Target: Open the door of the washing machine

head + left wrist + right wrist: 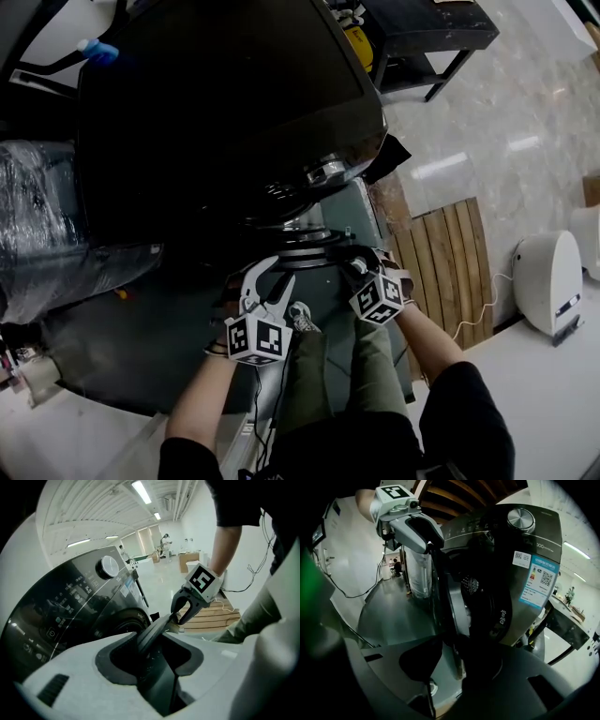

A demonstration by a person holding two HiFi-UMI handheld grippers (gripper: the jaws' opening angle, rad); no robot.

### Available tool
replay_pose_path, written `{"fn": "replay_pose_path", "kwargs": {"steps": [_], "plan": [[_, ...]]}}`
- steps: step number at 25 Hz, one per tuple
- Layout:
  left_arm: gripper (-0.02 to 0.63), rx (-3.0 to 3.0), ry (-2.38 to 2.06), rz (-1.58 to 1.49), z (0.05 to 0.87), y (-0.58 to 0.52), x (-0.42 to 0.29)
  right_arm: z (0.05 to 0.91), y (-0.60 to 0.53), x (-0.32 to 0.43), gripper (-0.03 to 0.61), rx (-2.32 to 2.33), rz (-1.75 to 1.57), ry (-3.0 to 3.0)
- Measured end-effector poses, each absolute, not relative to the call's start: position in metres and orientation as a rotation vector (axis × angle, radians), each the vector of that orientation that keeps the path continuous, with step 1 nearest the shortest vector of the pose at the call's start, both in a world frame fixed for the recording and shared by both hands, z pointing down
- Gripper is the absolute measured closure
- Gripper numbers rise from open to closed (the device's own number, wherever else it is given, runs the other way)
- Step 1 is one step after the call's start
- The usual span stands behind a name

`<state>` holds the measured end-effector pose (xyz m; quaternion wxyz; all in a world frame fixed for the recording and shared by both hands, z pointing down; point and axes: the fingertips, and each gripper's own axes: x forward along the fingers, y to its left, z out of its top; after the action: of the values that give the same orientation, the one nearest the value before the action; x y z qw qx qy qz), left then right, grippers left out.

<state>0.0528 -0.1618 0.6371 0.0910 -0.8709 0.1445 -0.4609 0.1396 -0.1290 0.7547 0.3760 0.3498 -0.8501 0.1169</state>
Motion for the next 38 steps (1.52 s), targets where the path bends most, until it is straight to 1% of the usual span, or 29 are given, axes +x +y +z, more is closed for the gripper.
{"fn": "replay_pose_path", "kwargs": {"steps": [7,11,15,21,24,25,27,29,31,34,38], "plan": [[0.442,-2.602,0.389,-1.408,0.639,-0.138,0.041,0.756,-0.097,0.126,0.437,0.965,0.392,-2.146],[0.436,-2.6,0.372,-1.407,0.641,-0.126,0.034,0.755,-0.071,0.116,0.365,0.968,0.442,-2.127],[0.425,-2.673,0.349,-1.406,0.641,-0.11,0.026,0.738,-0.041,0.11,0.371,1.045,0.498,-2.109],[0.41,-2.792,0.353,-1.37,0.639,-0.084,0.009,0.7,-0.005,0.099,0.376,1.282,0.646,-2.078],[0.408,-2.907,0.427,-1.359,0.637,-0.073,-0.001,0.679,0.011,0.094,0.391,1.388,0.675,-2.052],[0.419,-2.957,0.486,-1.352,0.636,-0.073,-0.004,0.673,0.014,0.095,0.405,1.424,0.678,-2.036],[0.498,-3.024,0.586,-1.331,0.635,-0.07,-0.015,0.66,0.02,0.095,0.42,1.491,0.694,-2.004],[0.508,-3.05,0.628,-1.291,0.635,-0.064,-0.029,0.646,0.024,0.091,0.44,1.541,0.713,-1.991],[0.54,-3.075,0.676,-1.244,0.633,-0.061,-0.044,0.632,0.023,0.085,0.44,1.564,0.71,-1.997],[0.545,-3.12,0.783,-1.199,0.632,-0.059,-0.061,0.613,0.019,0.083,0.442,1.55,0.661,-2.011],[0.548,-3.14,0.998,-1.214,0.633,-0.054,-0.092,0.602,0.021,0.079,0.451,1.492,0.62,-2.027]]}}
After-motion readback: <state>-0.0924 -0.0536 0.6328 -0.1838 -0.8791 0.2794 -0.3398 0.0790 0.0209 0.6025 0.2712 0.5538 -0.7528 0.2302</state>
